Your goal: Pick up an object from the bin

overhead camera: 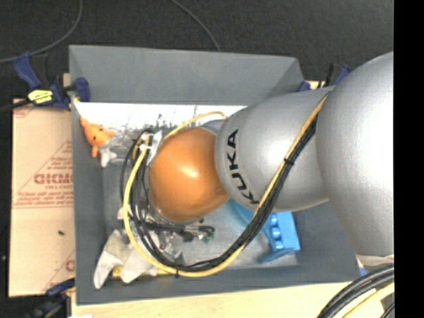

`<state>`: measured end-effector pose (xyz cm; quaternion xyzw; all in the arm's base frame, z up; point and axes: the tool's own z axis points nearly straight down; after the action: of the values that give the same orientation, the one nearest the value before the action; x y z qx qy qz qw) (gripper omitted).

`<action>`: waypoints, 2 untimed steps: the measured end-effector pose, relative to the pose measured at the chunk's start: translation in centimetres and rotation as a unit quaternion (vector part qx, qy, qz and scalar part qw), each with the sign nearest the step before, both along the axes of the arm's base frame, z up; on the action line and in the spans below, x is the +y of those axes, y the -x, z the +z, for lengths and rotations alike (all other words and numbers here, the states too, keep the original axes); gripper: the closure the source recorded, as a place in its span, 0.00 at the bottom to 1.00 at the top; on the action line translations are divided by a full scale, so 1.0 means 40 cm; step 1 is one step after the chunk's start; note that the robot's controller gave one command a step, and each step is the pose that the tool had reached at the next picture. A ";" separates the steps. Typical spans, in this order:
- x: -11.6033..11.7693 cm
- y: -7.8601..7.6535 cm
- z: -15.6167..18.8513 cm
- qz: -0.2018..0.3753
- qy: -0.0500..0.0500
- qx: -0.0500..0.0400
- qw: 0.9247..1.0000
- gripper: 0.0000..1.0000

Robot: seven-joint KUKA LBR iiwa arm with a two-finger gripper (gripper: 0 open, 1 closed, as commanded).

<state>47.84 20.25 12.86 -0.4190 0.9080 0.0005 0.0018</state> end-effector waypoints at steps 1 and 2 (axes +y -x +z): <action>0.035 -0.018 -0.141 0.050 -0.001 0.000 0.999 0.00; 0.044 -0.014 -0.129 0.266 -0.003 -0.012 0.964 1.00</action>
Offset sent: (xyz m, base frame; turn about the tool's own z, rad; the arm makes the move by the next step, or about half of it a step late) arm -0.0010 0.0141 -0.0586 -0.5450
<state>48.42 22.00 7.72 -0.6458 0.7634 -0.0015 0.0133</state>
